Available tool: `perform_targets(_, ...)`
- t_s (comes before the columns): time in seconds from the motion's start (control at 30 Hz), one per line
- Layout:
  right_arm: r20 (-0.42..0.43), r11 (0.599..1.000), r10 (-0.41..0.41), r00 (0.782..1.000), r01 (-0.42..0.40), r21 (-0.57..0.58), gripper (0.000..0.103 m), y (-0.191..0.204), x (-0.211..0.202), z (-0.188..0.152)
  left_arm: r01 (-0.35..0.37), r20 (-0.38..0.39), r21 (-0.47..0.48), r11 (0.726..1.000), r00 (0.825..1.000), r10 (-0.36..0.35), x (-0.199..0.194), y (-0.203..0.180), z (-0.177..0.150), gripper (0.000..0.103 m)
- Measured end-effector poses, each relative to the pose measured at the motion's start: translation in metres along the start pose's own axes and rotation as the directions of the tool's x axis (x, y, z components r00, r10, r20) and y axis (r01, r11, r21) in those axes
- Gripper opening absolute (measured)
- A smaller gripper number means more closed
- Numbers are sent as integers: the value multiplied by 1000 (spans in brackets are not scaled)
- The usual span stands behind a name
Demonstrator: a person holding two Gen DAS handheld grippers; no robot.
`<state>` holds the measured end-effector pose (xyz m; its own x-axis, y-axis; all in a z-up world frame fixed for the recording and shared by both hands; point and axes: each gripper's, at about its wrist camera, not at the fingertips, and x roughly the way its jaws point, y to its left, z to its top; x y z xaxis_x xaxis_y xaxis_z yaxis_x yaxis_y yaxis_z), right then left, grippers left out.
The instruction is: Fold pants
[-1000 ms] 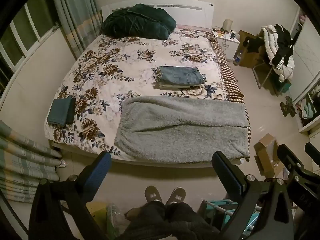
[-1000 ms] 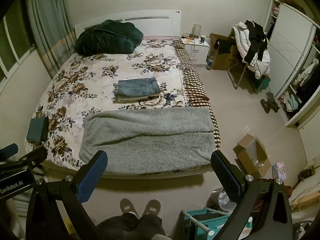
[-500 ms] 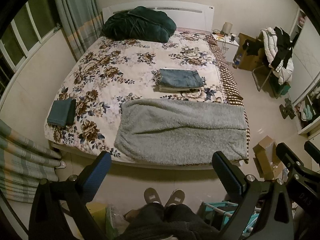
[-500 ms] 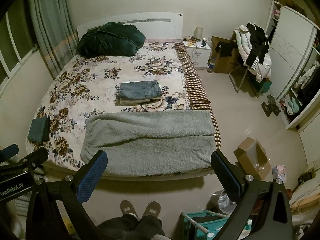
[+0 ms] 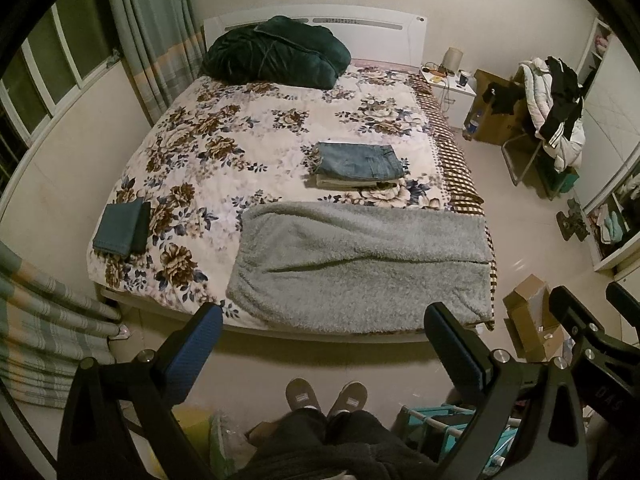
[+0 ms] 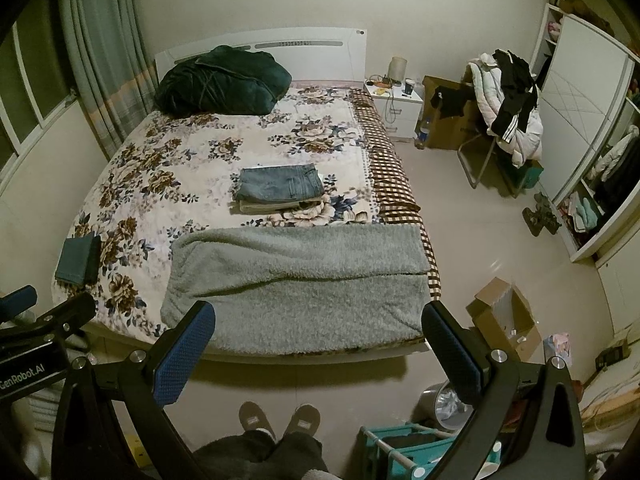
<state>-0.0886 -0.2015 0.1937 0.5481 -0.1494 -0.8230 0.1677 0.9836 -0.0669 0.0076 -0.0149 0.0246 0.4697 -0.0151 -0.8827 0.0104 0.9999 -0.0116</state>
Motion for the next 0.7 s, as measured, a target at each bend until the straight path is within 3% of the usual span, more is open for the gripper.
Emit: perform_targets(0.7, 14, 1000, -1, 1000, 1, -2, 103, -2, -6, 9, 4, 12, -1, 1000, 1000, -4, -2, 2, -2, 103)
